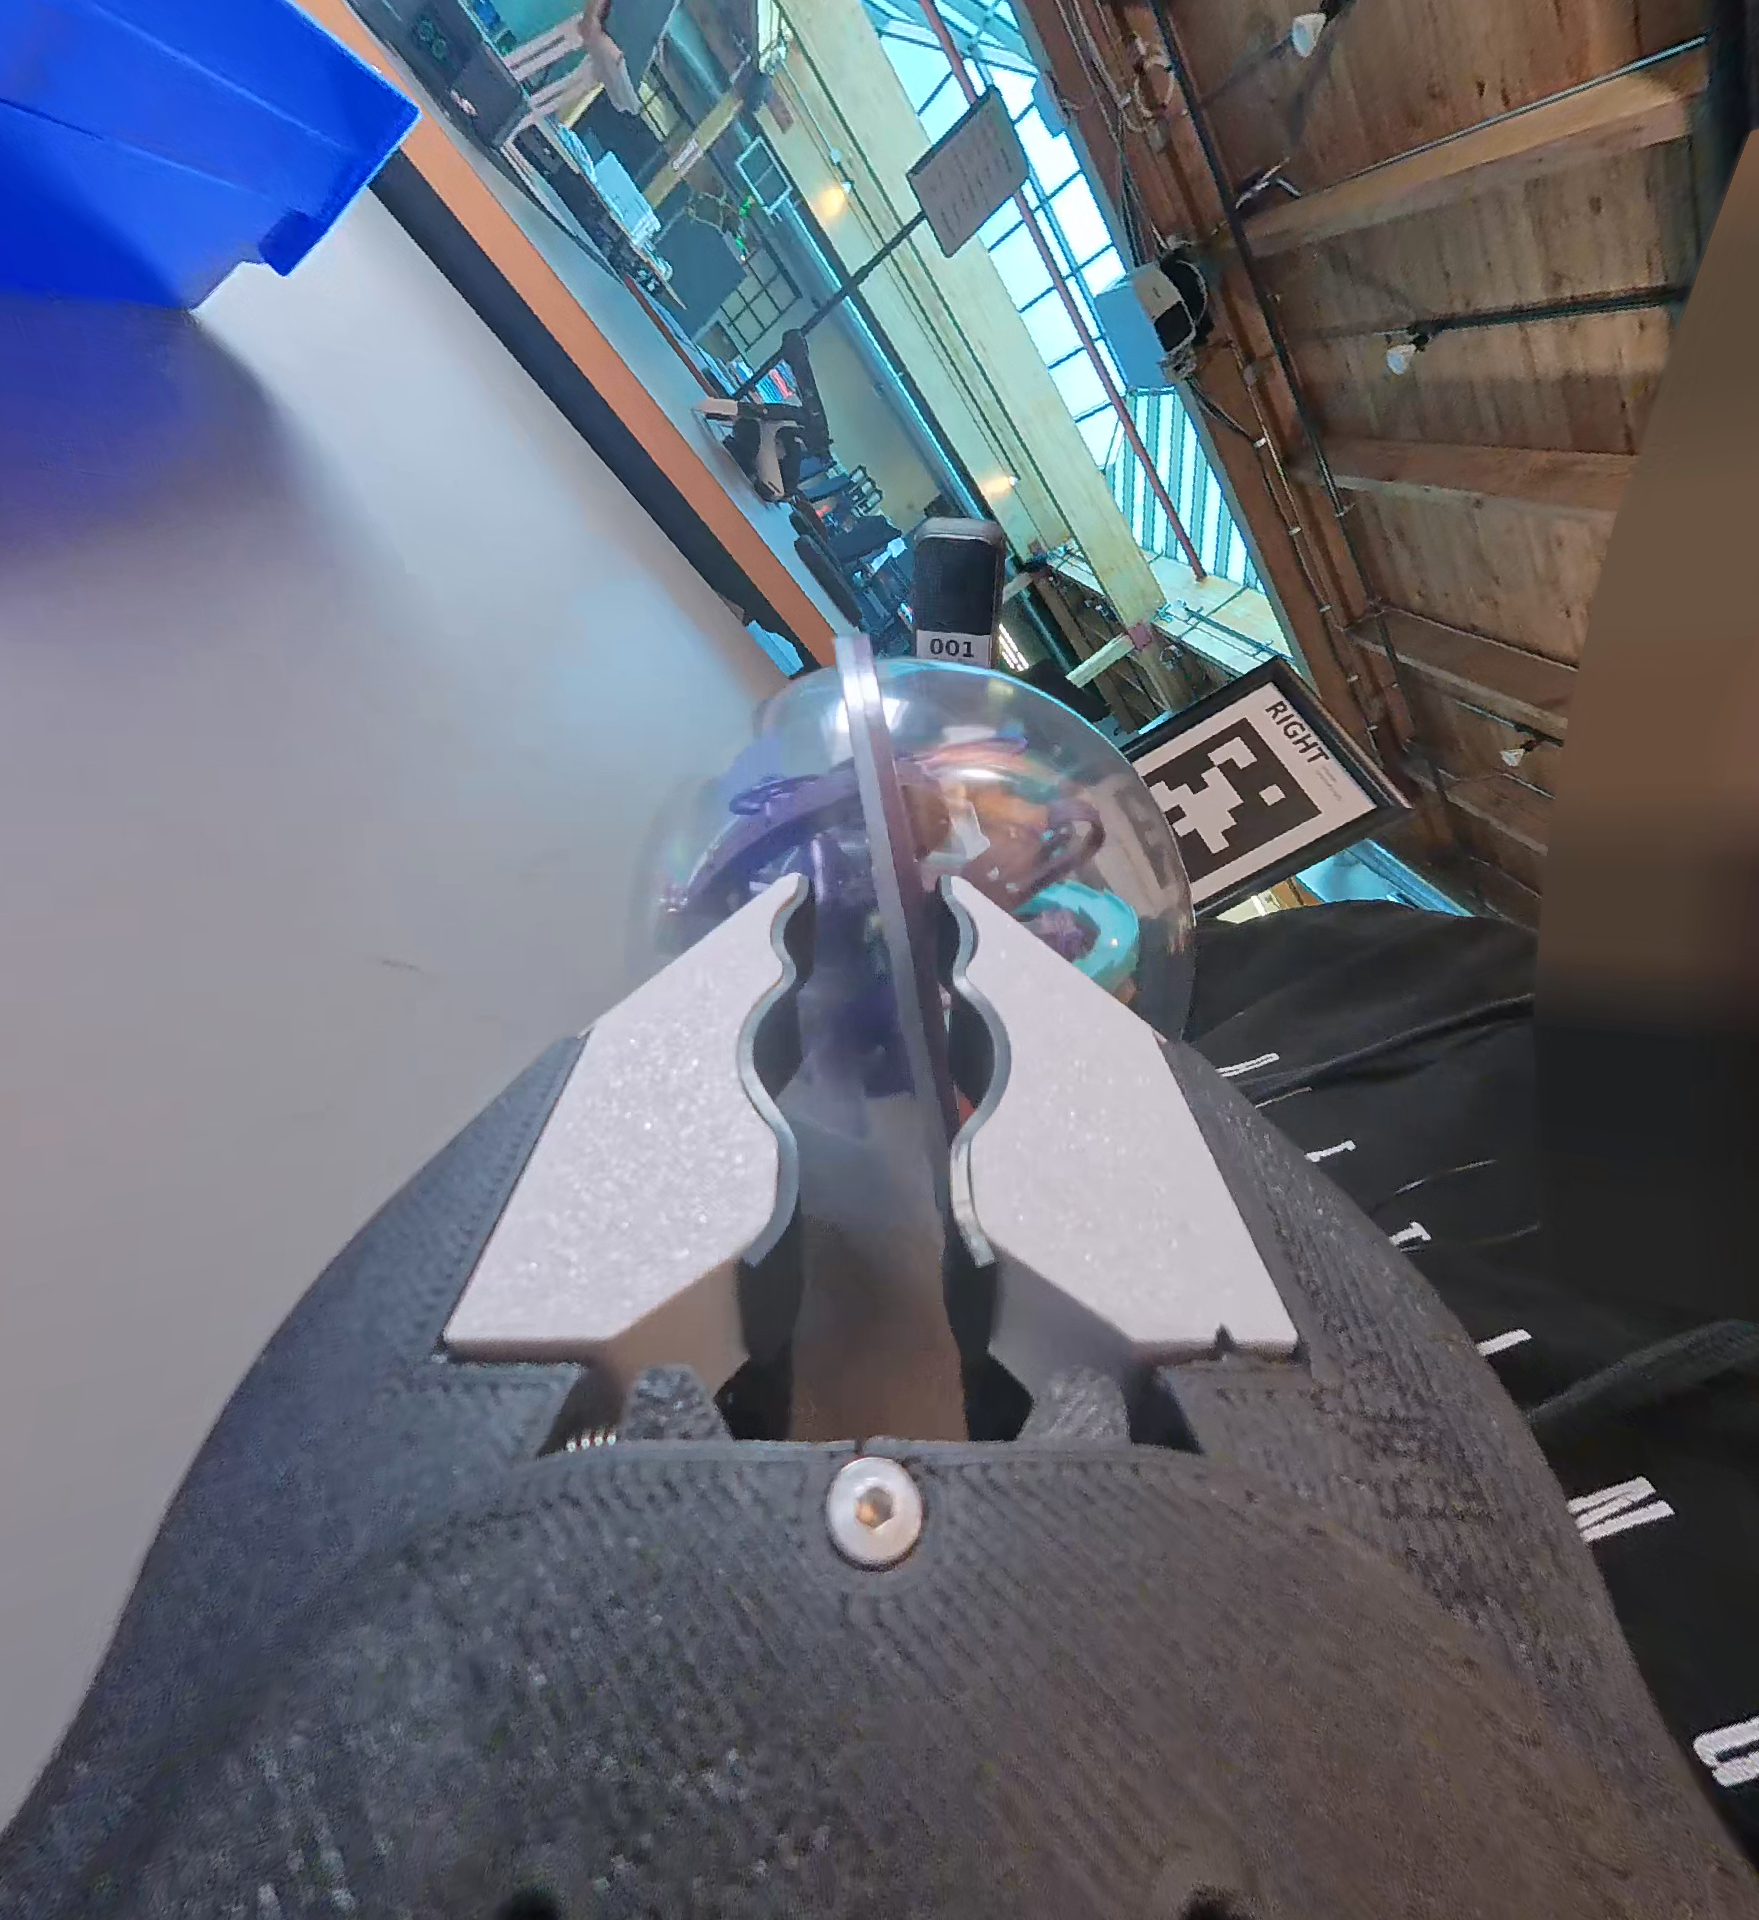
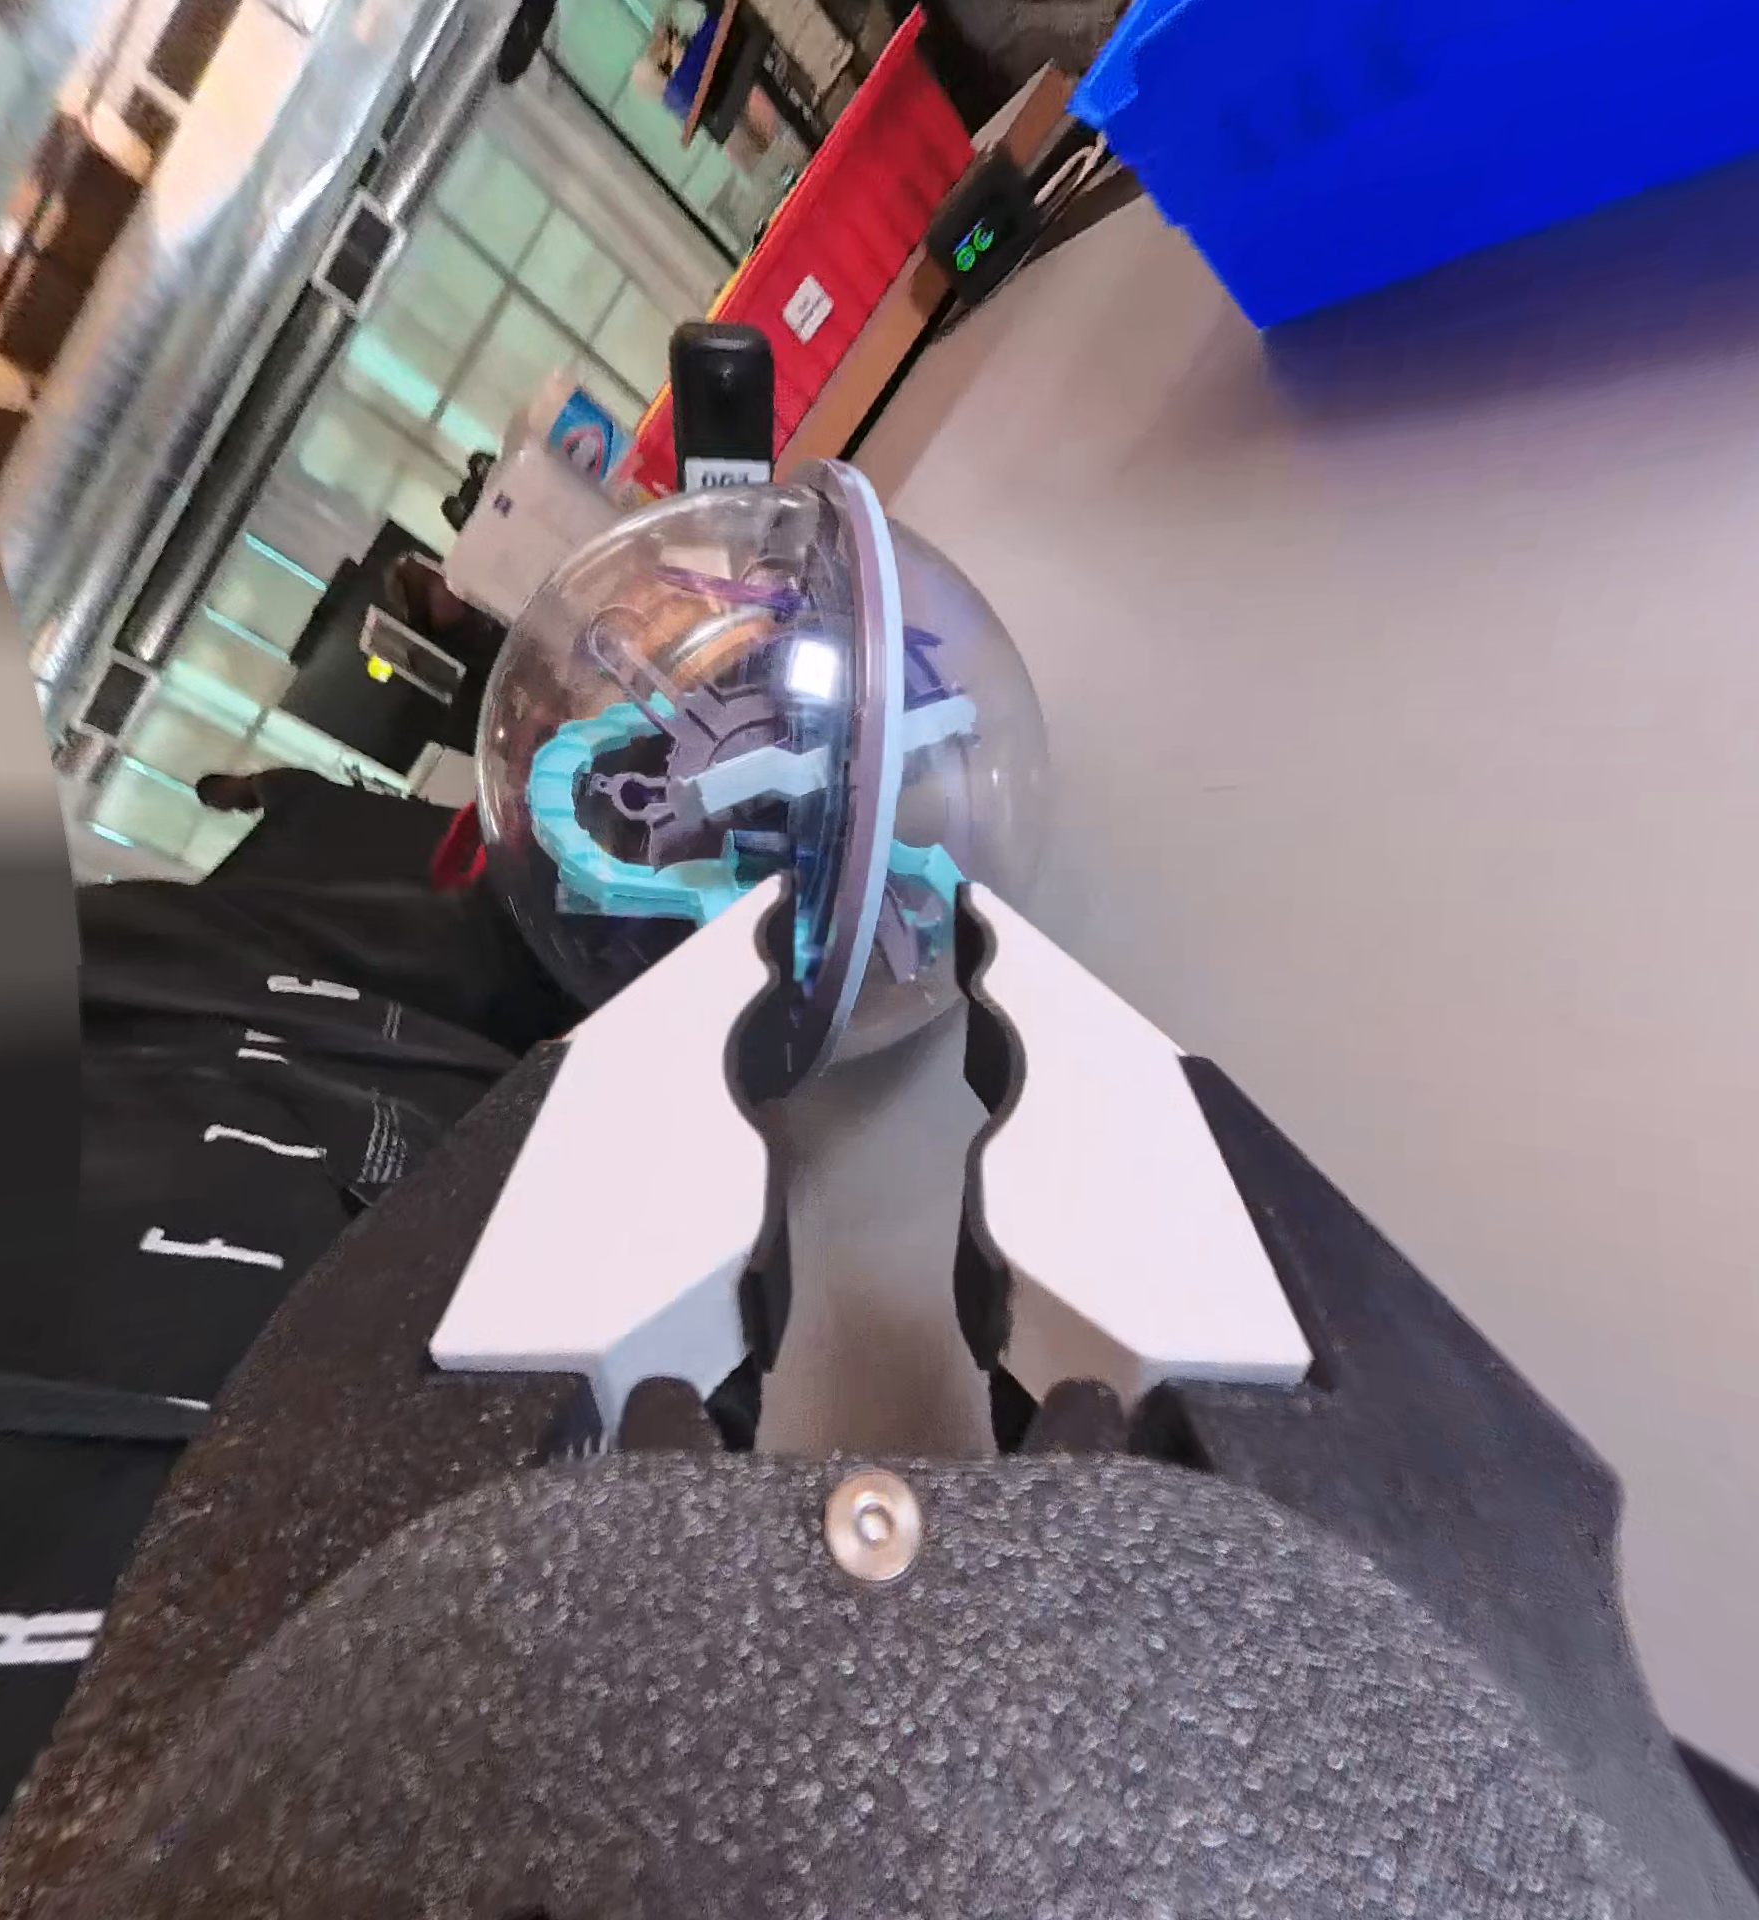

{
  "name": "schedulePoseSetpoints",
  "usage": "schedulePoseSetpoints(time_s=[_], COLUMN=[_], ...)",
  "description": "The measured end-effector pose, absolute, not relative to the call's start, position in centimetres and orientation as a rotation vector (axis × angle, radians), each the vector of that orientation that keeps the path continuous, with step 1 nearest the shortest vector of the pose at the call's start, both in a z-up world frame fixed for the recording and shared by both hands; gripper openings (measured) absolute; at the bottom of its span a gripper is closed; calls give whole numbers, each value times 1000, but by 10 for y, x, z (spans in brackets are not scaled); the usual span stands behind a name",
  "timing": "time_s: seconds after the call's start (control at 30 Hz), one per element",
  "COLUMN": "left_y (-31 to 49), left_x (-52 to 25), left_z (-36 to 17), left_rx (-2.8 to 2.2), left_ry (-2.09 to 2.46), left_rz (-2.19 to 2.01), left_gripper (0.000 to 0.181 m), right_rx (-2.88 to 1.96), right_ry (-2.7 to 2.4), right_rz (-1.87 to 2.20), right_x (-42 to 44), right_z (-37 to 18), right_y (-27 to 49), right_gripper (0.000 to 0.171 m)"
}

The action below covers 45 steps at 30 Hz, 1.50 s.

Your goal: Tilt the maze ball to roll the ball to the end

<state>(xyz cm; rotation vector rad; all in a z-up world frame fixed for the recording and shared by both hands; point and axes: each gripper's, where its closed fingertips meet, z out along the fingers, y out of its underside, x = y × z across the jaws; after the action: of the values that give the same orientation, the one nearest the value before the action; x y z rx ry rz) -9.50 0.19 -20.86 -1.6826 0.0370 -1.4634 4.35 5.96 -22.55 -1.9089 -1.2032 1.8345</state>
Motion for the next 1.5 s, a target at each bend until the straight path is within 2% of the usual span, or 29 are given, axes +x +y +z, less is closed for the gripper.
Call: schedulePoseSetpoints(time_s=[0.2, 0.43, 0.77, 1.23, 1.5], left_y=[-2, -1, 1, 6, 6], left_x=[-95, -101, -105, -111, -114], left_z=[-211, -212, -216, -219, -215], left_rx=[-1676, -1665, -1659, -1641, -1623], left_ry=[17, -10, -25, -65, -49], left_rz=[-1488, -1479, -1492, -1499, -1497], left_gripper=[21, 17, 15, 13, 23], right_rx=[-1962, -1923, -1938, -1984, -2039], right_ry=[-1175, -1166, -1126, -1124, -1172], right_rz=[1892, 1963, 1980, 2044, 2032], right_x=[53, 44, 46, 41, 36], right_z=[-232, -230, -228, -232, -236], right_y=[43, 30, 37, 37, 56], right_gripper=[33, 11, 30, 27, 40])
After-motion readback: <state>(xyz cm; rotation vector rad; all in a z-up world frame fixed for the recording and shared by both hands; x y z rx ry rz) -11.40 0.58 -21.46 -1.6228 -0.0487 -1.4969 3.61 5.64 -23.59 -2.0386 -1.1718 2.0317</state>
